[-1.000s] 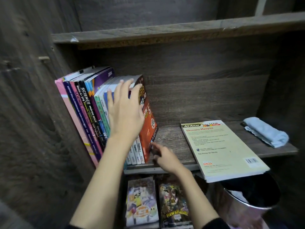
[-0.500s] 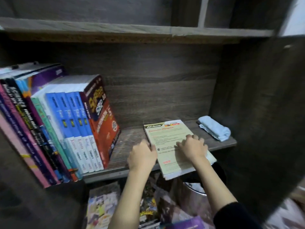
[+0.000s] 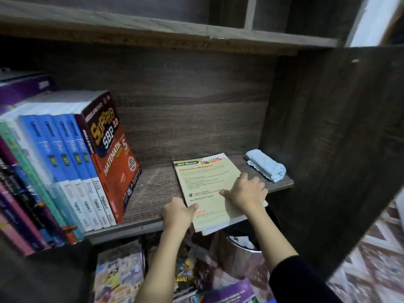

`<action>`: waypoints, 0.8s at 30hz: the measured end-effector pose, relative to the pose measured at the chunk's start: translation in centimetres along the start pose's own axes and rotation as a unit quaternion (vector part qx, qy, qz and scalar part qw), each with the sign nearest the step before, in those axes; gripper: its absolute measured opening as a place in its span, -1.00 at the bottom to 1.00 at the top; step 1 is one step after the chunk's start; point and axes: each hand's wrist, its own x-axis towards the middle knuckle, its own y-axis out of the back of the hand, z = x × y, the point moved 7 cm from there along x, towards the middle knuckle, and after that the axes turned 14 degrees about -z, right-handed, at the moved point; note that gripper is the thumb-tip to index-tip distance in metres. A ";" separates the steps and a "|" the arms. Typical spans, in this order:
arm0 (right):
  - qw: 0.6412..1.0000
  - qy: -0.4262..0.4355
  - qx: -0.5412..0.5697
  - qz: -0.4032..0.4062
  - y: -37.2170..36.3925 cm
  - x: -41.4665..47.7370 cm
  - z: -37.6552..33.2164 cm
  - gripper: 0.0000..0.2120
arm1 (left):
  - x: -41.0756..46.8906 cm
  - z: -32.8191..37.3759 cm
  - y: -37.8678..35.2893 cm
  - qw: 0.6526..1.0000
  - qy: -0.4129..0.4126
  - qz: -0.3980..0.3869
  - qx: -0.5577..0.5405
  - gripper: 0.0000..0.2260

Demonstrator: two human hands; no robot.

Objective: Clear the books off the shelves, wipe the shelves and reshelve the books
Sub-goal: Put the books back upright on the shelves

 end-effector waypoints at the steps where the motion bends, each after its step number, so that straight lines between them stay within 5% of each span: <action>1: 1.000 -0.001 0.006 0.000 0.3 0.0 0.0 -0.14 | 0.2 -0.2 0.0 1.000 0.004 -0.007 -0.009 -0.77; 5: 0.976 -0.009 0.194 -0.097 -0.1 0.7 0.9 -0.29 | 1.5 -1.5 0.2 0.999 0.020 -0.031 -0.021 -0.74; 10: 0.859 0.027 0.471 -0.198 -1.1 -0.8 0.7 -0.76 | 1.9 -2.4 0.8 0.985 0.005 -0.017 -0.173 -0.80; 14: 0.869 0.075 0.446 -0.203 -0.9 -1.7 -1.0 -0.59 | 1.9 -2.5 0.9 0.976 -0.003 -0.016 -0.216 -0.78; 24: 0.805 0.194 0.548 -0.118 3.1 -4.9 -3.2 -0.64 | -0.4 -1.3 3.1 0.952 -0.033 -0.038 -0.301 -0.74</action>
